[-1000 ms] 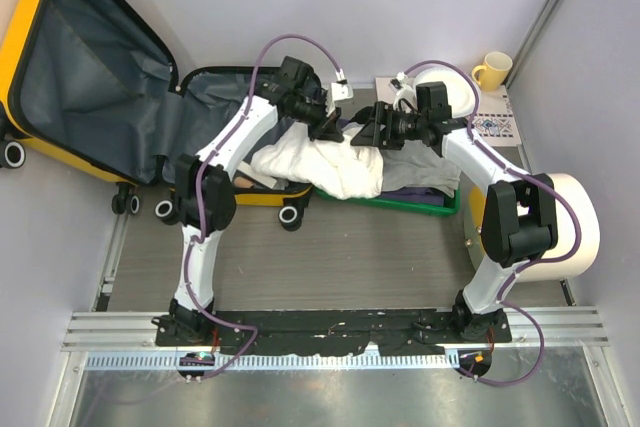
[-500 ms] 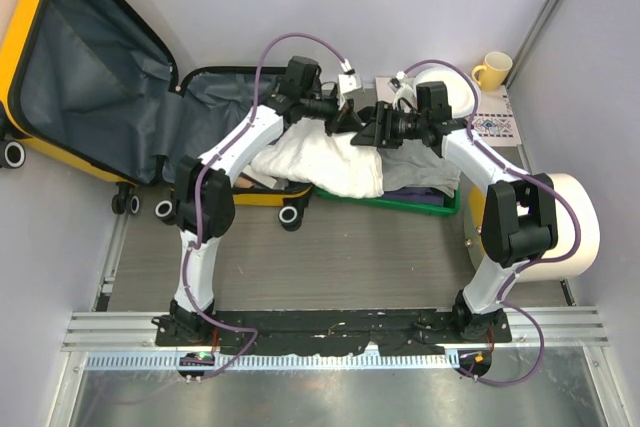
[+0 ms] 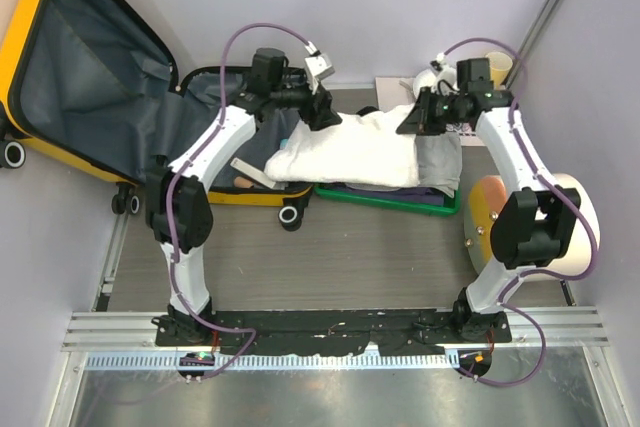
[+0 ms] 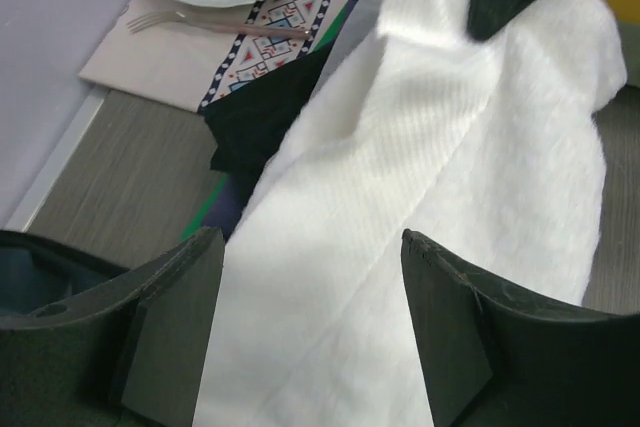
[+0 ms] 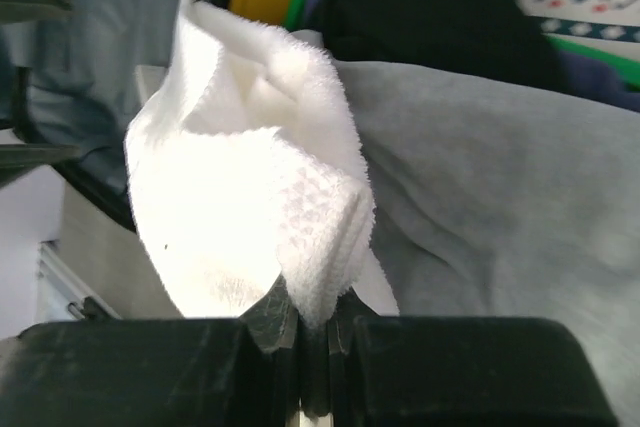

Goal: Open, take out, and arrange the luggage

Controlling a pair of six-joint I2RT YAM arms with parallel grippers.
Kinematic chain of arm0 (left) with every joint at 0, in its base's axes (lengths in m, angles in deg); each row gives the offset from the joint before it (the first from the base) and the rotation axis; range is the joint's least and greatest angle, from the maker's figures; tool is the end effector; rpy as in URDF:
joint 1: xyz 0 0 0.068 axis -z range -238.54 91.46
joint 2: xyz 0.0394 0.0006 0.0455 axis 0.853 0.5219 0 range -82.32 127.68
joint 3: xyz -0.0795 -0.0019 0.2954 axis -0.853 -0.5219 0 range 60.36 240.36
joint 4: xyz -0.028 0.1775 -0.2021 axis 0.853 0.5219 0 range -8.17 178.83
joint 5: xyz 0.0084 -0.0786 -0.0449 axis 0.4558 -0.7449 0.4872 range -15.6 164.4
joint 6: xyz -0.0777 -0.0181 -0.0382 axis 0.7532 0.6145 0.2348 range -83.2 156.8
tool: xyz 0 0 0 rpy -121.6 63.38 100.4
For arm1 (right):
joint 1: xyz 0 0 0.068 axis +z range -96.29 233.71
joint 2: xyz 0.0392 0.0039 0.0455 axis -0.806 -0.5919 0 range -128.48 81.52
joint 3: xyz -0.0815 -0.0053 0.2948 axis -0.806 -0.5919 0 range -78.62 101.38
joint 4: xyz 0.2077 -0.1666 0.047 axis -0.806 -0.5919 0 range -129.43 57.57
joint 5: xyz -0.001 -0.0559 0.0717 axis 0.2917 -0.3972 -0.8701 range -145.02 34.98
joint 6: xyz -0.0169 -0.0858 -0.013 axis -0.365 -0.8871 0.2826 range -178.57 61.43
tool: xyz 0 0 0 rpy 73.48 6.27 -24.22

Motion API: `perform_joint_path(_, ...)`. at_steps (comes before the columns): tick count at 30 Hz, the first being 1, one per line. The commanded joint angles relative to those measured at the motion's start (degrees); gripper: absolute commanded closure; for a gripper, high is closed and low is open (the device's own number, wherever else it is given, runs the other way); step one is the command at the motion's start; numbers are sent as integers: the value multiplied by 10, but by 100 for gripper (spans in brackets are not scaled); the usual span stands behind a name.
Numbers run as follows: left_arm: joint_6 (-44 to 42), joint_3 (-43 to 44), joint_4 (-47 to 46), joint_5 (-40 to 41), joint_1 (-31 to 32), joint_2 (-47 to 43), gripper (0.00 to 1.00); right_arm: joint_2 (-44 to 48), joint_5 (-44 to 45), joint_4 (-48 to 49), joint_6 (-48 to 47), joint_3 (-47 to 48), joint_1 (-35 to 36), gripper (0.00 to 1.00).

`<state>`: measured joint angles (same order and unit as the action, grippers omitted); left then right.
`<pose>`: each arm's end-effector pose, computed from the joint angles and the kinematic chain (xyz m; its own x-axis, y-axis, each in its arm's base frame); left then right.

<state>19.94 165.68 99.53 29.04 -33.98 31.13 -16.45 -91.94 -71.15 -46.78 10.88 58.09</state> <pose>0.4456 -0.2651 0.3541 -0.1255 0.2813 -0.9514 0.9519 0.3043 -0.0355 0.4101 0.0788 0.3301 -0.8117 0.1016 -0.5751 -0.3088 0.7611 0.5704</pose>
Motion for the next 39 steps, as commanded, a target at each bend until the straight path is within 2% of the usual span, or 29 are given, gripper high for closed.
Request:
perform_joint_path(1,-3,-35,-2,22,-9,-57,24,6,75,-222,-114,82,-28,99)
perform_joint_path(4,-12,-64,8,33,-9,-67,18,9,127,-254,-164,86,-55,99)
perform_joint_path(8,-11,-79,31,50,-14,-71,17,10,175,-260,-189,66,-94,99)
perform_joint_path(13,-3,-103,44,55,-27,-79,17,2,233,-200,-194,64,-114,99)
perform_joint_path(18,-1,-122,45,61,-28,-89,17,-21,256,-161,-181,84,-116,99)
perform_joint_path(27,8,-144,44,57,-34,-103,17,-22,234,-102,-157,145,-147,99)
perform_joint_path(29,2,-136,52,21,-33,-102,19,-25,235,-100,-163,133,-147,99)
perform_joint_path(32,-14,-117,70,13,-18,-94,20,-27,242,-100,-175,73,-146,99)
perform_joint_path(34,-58,-99,102,20,4,-86,21,-27,242,-96,-184,32,-141,98)
perform_joint_path(35,-70,-95,114,26,11,-83,21,-28,238,-102,-186,27,-139,80)
perform_joint_path(36,-83,-91,116,32,25,-82,21,-31,233,-117,-188,28,-134,68)
perform_joint_path(37,-86,-89,116,36,31,-74,21,-33,230,-122,-190,37,-131,43)
perform_joint_path(39,-84,-79,116,40,44,-63,21,-32,237,-128,-198,53,-128,31)
